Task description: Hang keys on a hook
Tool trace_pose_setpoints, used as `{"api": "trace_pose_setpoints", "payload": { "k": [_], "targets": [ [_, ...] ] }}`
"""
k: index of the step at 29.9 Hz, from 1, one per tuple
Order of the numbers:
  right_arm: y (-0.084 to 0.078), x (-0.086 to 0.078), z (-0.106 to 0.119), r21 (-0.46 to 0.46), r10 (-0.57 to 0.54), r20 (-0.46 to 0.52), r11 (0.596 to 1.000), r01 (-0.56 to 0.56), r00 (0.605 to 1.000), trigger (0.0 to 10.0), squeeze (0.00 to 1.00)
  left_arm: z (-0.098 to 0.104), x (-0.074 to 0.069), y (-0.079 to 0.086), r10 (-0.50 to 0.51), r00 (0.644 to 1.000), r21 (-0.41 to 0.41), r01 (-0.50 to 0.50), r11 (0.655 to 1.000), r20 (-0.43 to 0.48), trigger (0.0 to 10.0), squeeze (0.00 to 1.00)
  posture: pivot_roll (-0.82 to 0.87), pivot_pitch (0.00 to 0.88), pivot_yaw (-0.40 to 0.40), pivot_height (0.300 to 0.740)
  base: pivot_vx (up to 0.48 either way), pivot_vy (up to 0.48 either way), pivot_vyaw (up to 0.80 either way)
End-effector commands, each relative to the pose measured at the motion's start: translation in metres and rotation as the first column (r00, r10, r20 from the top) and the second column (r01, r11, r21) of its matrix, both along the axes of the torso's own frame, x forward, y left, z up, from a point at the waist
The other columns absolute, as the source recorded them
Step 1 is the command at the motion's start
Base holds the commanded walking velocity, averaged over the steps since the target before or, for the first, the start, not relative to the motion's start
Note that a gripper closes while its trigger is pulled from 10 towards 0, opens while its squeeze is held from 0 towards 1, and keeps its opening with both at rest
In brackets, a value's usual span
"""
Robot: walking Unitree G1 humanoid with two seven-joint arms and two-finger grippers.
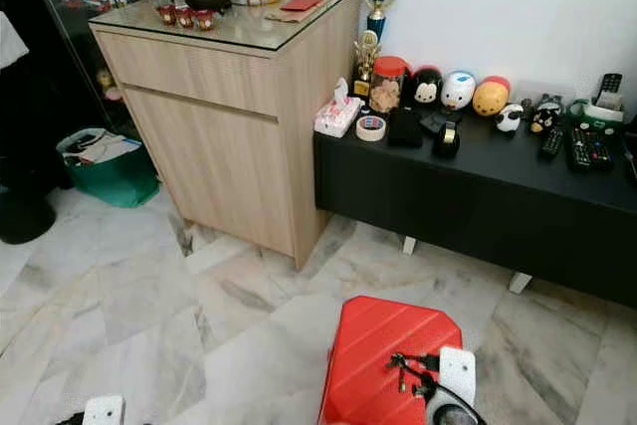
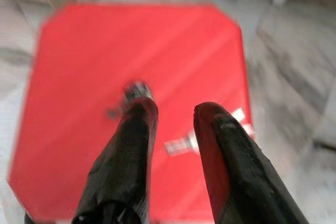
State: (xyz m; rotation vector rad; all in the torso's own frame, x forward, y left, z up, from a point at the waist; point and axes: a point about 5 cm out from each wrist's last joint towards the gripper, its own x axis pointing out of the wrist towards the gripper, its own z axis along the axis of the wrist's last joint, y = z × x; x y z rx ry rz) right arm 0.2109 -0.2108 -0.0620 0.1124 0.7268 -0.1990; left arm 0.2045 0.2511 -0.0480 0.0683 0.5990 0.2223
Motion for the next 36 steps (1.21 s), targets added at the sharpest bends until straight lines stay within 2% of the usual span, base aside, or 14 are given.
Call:
{"api": "trace_pose_setpoints", "payload": {
  "k": [1,2,6,8,9,13,17,21,24,29,32,36],
  "targets": [
    [0.003,0.011,0.007,0.015,-0.003,0.060,1.000,0.002,0.998,10.0,0.00,0.039,0.041,0.008,-0.045,0.977,0.083,0.028,0.996,0.207,10.0,0.00,0.03,0.000,-0.004,0.681,0.000,0.000,0.00],
    [0.003,0.013,0.009,0.013,0.002,0.072,1.000,-0.003,0.997,10.0,0.00,0.043,0.044,0.006,-0.052,0.969,0.090,0.031,0.996,0.241,10.0,0.00,0.03,0.000,-0.005,0.681,0.000,0.000,0.00],
    [0.004,0.014,0.010,0.010,0.009,0.082,1.000,-0.010,0.997,10.0,0.00,0.047,0.047,0.004,-0.055,0.961,0.094,0.030,0.995,0.271,10.0,0.00,0.03,0.000,-0.005,0.681,0.000,0.000,0.00],
    [0.004,0.021,0.016,0.011,0.006,0.131,1.000,-0.008,0.991,10.0,0.00,0.054,0.049,-0.002,-0.070,0.934,0.081,0.044,0.996,0.351,10.0,0.00,0.03,0.000,-0.008,0.681,0.000,0.000,0.00],
    [0.004,0.021,0.016,0.011,0.006,0.131,1.000,-0.008,0.991,10.0,0.00,0.054,0.049,-0.002,-0.070,0.934,0.081,0.044,0.996,0.351,10.0,0.00,0.03,0.000,-0.008,0.681,0.000,0.000,0.00],
    [0.007,0.038,0.035,-0.013,0.035,0.298,0.999,-0.033,0.954,10.0,0.00,0.069,0.046,-0.006,-0.110,0.872,0.061,0.092,0.994,0.478,10.0,0.00,0.03,0.000,-0.014,0.681,0.000,0.000,0.00],
    [0.009,0.039,0.040,-0.040,0.061,0.351,0.998,-0.050,0.935,10.0,0.00,0.077,0.041,-0.007,-0.139,0.845,0.060,0.126,0.990,0.517,10.0,0.00,0.02,0.000,-0.027,0.681,0.000,0.000,0.00],
    [0.011,0.039,0.040,-0.047,0.077,0.335,0.997,-0.064,0.939,10.0,0.00,0.081,0.041,-0.009,-0.145,0.837,0.060,0.133,0.989,0.528,10.0,0.00,0.03,0.000,-0.032,0.681,0.000,0.000,0.00],
    [0.012,0.039,0.038,-0.052,0.074,0.328,0.997,-0.060,0.942,10.0,0.00,0.081,0.044,-0.006,-0.121,0.839,0.054,0.109,0.993,0.531,10.0,0.00,0.03,0.000,-0.031,0.661,0.000,0.000,0.00],
    [0.014,0.040,0.040,-0.051,0.071,0.341,0.997,-0.057,0.937,10.0,0.00,0.087,0.045,-0.006,-0.133,0.835,0.048,0.127,0.991,0.534,10.0,0.00,0.03,0.000,-0.026,0.636,0.000,0.000,0.00],
    [0.012,0.039,0.037,-0.073,0.076,0.300,0.996,-0.057,0.951,10.0,0.00,0.089,0.045,-0.007,-0.136,0.836,0.041,0.135,0.990,0.532,10.0,0.00,0.03,0.000,-0.025,0.636,0.000,0.000,0.00],
    [0.012,0.041,0.040,-0.062,0.071,0.324,0.997,-0.054,0.943,10.0,0.00,0.089,0.046,-0.008,-0.126,0.836,0.033,0.128,0.991,0.534,10.0,0.00,0.03,0.000,-0.023,0.636,0.000,0.000,0.00]
  ]
}}
